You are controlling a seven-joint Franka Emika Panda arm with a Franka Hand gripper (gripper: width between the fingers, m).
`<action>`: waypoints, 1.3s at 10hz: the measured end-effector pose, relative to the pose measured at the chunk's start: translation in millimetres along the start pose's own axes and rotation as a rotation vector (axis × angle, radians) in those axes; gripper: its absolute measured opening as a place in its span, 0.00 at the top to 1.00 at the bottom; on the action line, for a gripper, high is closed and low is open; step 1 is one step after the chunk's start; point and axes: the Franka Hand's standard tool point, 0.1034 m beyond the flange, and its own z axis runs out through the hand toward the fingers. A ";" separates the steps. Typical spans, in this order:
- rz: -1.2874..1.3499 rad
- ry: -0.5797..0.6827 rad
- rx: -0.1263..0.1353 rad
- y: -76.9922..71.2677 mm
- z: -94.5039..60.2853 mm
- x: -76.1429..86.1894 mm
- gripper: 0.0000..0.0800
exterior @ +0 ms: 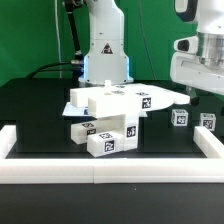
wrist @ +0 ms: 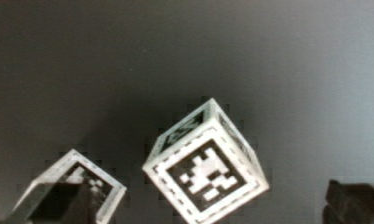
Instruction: Assemble chair
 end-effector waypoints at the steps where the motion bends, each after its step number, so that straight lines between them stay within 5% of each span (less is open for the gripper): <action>1: 0.000 0.000 0.000 0.0 0.0 0.0 0.19; 10: -0.716 0.013 -0.005 -7.5 2.3 5.4 0.19; 13: -0.724 0.009 -0.009 -6.4 4.5 1.5 0.19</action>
Offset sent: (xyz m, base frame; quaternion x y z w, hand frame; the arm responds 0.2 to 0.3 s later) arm 0.0054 0.0048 0.0011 0.0031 -0.0003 -0.0758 0.9971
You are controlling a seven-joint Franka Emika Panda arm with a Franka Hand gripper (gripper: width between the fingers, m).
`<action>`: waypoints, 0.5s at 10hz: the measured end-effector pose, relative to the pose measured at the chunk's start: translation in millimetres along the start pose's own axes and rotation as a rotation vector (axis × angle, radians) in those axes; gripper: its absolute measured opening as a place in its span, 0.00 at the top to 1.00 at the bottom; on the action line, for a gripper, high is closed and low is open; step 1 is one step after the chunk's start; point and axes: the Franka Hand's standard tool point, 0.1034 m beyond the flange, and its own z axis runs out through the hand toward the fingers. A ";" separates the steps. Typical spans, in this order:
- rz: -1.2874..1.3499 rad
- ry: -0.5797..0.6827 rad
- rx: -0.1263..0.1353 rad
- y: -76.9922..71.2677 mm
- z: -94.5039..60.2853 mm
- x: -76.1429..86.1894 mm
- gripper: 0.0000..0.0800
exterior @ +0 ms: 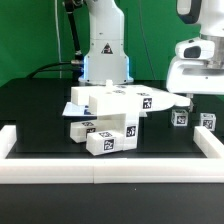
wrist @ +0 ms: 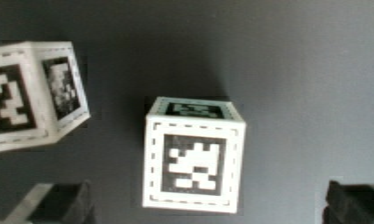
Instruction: Assemble chair
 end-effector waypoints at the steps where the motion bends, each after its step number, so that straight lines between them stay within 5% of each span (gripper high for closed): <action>1: 0.006 -0.001 -0.001 0.4 0.5 -0.5 0.19; 5: 0.044 -0.004 -0.001 -3.7 1.8 -3.9 0.19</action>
Offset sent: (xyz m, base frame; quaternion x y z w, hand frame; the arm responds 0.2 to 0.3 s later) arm -0.0011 0.0020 -0.0005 0.0000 0.0064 0.0144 0.9999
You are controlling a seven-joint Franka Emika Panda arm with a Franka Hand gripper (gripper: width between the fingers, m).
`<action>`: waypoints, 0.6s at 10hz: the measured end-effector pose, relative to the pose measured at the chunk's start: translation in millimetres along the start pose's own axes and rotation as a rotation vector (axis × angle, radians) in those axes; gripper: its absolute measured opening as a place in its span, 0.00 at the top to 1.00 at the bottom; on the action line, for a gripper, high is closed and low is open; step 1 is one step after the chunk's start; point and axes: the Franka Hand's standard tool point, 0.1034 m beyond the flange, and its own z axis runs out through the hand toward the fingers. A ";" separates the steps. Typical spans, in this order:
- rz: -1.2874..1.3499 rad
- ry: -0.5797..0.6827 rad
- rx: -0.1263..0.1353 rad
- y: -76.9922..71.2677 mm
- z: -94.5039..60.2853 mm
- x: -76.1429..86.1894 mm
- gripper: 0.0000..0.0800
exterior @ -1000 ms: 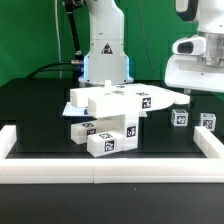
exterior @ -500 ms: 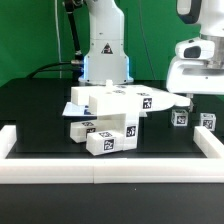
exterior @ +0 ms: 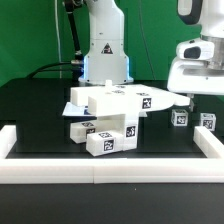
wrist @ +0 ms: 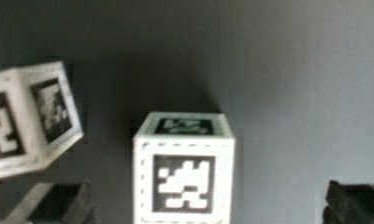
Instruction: Assemble chair
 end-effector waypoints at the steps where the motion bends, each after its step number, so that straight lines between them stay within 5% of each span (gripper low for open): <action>1: 0.016 -0.003 0.002 -4.9 0.9 -4.0 0.19; 6: 0.054 0.008 0.007 -1.3 -1.4 -0.7 0.19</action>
Offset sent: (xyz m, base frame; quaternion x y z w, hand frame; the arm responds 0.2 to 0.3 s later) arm 0.0074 -0.0118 0.0132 -0.0186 -0.0097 -0.0108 0.9997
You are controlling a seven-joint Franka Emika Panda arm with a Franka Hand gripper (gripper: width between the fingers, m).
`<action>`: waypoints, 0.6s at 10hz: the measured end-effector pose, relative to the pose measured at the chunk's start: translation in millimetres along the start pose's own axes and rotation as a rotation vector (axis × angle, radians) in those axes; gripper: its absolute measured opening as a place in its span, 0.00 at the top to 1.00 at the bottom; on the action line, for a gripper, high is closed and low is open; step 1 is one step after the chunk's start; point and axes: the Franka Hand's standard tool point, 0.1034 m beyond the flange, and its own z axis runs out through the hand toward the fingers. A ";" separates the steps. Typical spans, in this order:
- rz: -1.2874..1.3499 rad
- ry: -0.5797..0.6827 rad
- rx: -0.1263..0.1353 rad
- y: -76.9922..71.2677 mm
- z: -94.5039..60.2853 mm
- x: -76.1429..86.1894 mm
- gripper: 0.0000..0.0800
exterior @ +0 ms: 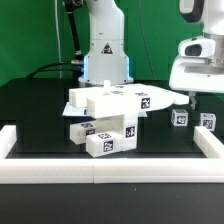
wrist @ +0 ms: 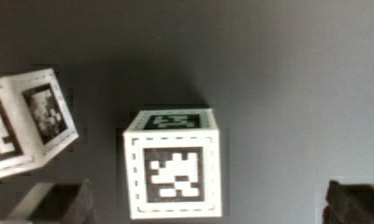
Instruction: Assemble chair
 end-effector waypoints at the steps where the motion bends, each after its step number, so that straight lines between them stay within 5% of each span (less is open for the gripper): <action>1: -0.001 0.004 -0.003 2.0 4.1 -1.8 0.19; 6: -0.024 0.006 -0.011 30.0 4.5 16.4 0.19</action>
Offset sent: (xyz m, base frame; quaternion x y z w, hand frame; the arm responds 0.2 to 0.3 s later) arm 0.0064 -0.0306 -0.0022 0.0176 -0.0048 -0.0317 0.9993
